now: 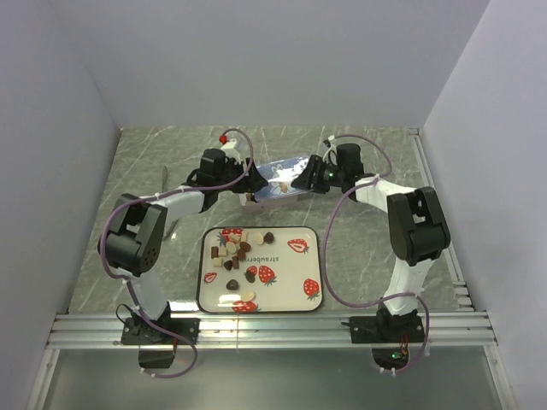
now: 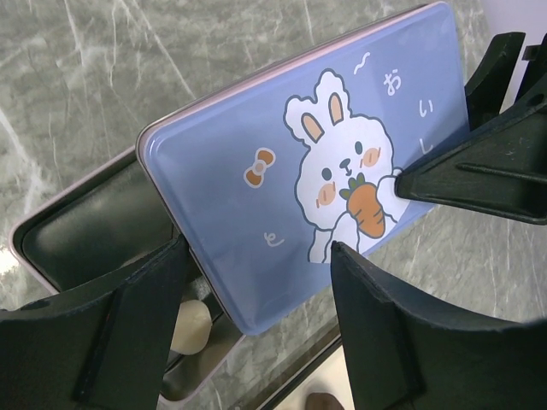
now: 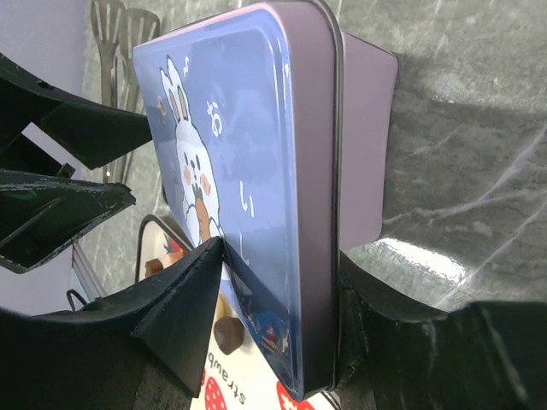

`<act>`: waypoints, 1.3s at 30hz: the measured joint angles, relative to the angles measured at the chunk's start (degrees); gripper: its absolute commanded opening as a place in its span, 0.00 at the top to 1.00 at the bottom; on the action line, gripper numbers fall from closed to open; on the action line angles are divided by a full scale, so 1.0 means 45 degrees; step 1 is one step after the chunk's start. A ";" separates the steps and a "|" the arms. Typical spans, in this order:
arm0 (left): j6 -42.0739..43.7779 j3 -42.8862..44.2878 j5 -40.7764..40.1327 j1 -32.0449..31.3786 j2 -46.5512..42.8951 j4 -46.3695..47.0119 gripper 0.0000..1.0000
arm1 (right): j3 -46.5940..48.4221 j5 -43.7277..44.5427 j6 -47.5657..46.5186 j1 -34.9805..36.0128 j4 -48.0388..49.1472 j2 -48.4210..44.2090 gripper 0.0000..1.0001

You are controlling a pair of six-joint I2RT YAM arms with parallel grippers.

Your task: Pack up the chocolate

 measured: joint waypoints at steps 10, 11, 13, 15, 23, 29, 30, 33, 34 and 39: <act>0.0015 0.0160 -0.0078 0.0000 0.0452 -0.0544 0.28 | 0.0029 -0.0325 0.0165 0.0005 0.0010 0.0675 0.42; 0.0015 0.0180 -0.0083 0.0000 0.0452 -0.0568 0.28 | 0.0029 -0.0301 0.0160 0.0005 0.0010 0.0675 0.42; 0.0015 0.0223 -0.0087 -0.0005 0.0452 -0.0568 0.28 | 0.0029 -0.0248 0.0155 0.0005 0.0010 0.0675 0.41; 0.0015 0.0223 -0.0107 -0.0010 0.0452 -0.0563 0.28 | 0.0029 -0.0194 0.0131 0.0015 0.0010 0.0675 0.40; 0.0073 0.0223 -0.0423 -0.0097 0.0452 -0.0724 0.27 | 0.0107 0.0296 -0.0257 0.0107 -0.0287 0.0699 0.31; 0.0136 0.0223 -0.0865 -0.0155 0.0452 -0.1073 0.27 | 0.0568 0.0486 -0.0515 0.0146 -0.0447 0.0787 0.30; 0.0141 0.0223 -0.0962 -0.0155 0.0452 -0.1127 0.27 | 0.0636 0.0495 -0.0544 0.0146 -0.0461 0.0801 0.30; 0.0165 0.0223 -0.1219 -0.0155 0.0452 -0.1243 0.27 | 0.0816 0.0563 -0.0661 0.0146 -0.0539 0.0884 0.30; 0.0175 0.0223 -0.1326 -0.0155 0.0442 -0.1282 0.27 | 0.0869 0.0622 -0.0699 0.0146 -0.0578 0.0918 0.30; 0.0180 0.0223 -0.1690 -0.0155 0.0272 -0.1336 0.27 | 0.0962 0.0962 -0.0850 0.0151 -0.0738 0.1161 0.30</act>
